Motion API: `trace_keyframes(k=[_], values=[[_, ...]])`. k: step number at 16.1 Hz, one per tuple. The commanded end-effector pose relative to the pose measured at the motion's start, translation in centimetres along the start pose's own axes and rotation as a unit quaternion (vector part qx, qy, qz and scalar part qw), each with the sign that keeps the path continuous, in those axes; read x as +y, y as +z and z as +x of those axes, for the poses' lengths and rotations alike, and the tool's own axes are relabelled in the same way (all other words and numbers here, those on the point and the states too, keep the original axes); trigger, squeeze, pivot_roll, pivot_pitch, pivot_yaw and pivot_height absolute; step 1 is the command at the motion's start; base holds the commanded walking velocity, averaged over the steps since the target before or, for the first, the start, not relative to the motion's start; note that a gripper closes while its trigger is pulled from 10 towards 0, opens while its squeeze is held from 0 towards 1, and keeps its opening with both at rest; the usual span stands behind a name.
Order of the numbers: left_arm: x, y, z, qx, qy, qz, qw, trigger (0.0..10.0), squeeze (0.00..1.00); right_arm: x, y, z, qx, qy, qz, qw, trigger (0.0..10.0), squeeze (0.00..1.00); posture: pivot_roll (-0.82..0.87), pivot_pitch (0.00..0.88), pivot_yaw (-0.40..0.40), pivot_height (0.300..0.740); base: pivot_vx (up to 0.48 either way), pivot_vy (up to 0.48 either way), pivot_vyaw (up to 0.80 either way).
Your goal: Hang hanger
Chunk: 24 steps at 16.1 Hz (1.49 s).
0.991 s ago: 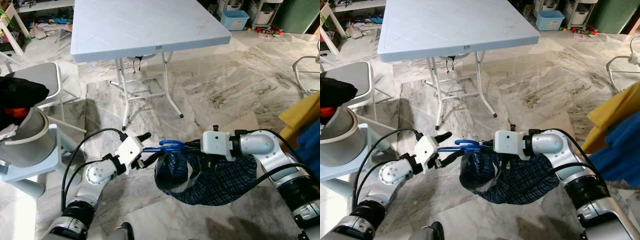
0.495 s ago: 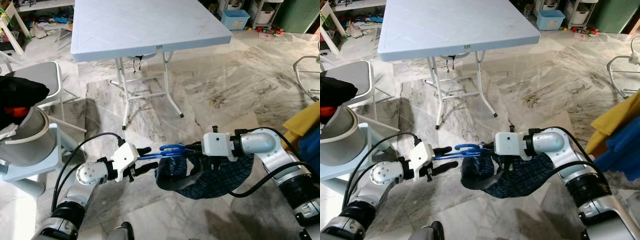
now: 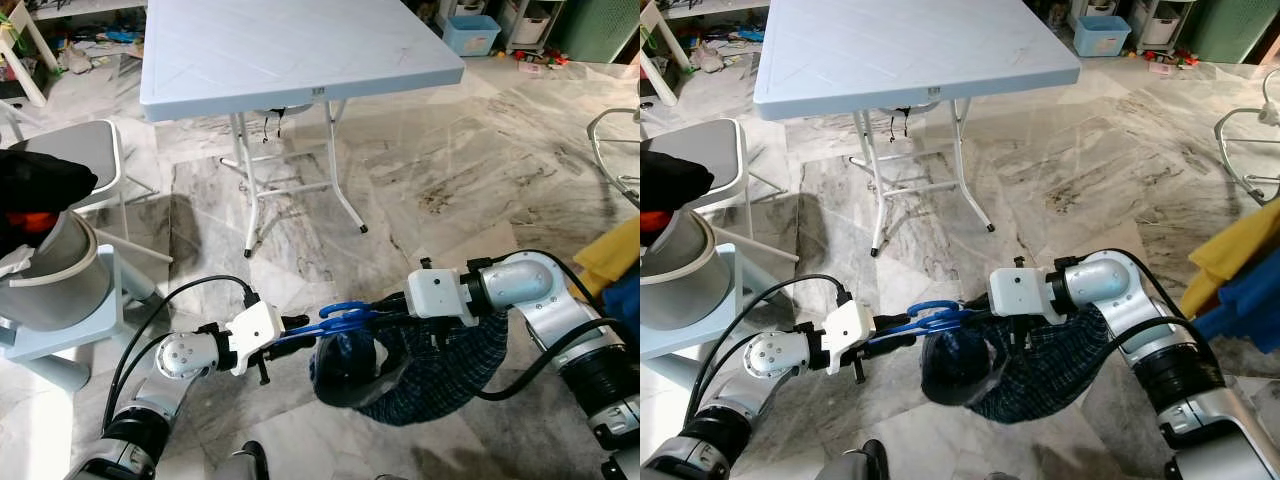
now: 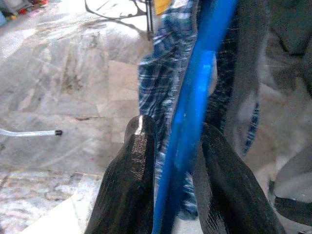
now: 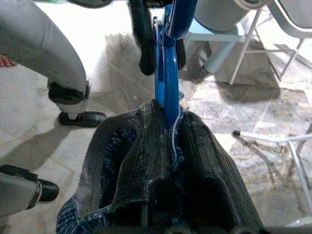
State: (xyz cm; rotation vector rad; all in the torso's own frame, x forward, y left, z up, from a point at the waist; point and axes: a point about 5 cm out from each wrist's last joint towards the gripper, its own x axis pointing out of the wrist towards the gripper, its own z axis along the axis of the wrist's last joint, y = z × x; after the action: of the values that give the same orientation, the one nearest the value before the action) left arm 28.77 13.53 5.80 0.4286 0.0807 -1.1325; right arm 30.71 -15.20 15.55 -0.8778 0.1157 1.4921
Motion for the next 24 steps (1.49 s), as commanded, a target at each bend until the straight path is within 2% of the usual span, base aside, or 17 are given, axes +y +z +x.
trace_keyframes(k=[1,9,12,13,14,15,20,24], values=[[0.0,-0.2,-0.1,0.013,-0.01,0.01,1.0,0.0,0.0,-0.1,0.3,-0.6,-0.004,0.003,-0.005,1.0,10.0,0.0,-0.16,0.167,0.008,0.74,0.0,0.0,0.0],[-0.2,-0.4,0.2,0.018,-0.022,0.007,1.0,0.0,0.0,-0.1,0.4,-0.4,-0.004,0.003,-0.001,1.0,10.0,0.0,-0.15,0.166,0.01,0.74,0.0,0.0,0.0],[-0.1,-0.4,0.1,0.012,-0.006,0.001,1.0,0.0,0.0,0.0,0.4,-0.2,-0.008,0.008,0.003,1.0,10.0,0.0,-0.15,0.163,0.006,0.74,0.0,0.0,0.0],[-0.1,-0.5,0.1,0.01,0.0,-0.004,1.0,0.0,0.0,0.0,0.3,-0.2,-0.009,0.012,0.006,1.0,10.0,0.05,-0.14,0.163,0.005,0.74,0.0,0.0,0.0],[-0.2,-0.5,0.2,0.009,0.001,-0.007,1.0,0.0,0.0,0.0,0.3,-0.2,-0.009,0.013,0.007,1.0,10.0,0.05,-0.14,0.162,0.002,0.74,0.0,0.0,0.0],[-0.7,-0.8,0.2,0.01,0.001,-0.01,1.0,0.0,0.0,-0.1,0.4,-0.2,-0.015,0.021,0.022,0.999,10.0,1.0,-0.14,0.162,-0.003,0.74,0.0,0.0,0.0],[-1.0,-1.0,0.3,-0.002,0.029,-0.022,0.999,0.0,0.0,-0.7,0.1,0.2,-0.012,-0.004,0.016,1.0,10.0,1.0,-0.14,0.162,-0.009,0.74,0.0,0.0,0.0],[-0.8,-1.2,0.1,-0.003,0.059,-0.028,0.998,0.0,0.0,-1.8,-0.2,-0.1,-0.005,-0.05,0.008,0.999,10.0,1.0,-0.14,0.16,-0.007,0.74,0.0,0.0,0.0]])
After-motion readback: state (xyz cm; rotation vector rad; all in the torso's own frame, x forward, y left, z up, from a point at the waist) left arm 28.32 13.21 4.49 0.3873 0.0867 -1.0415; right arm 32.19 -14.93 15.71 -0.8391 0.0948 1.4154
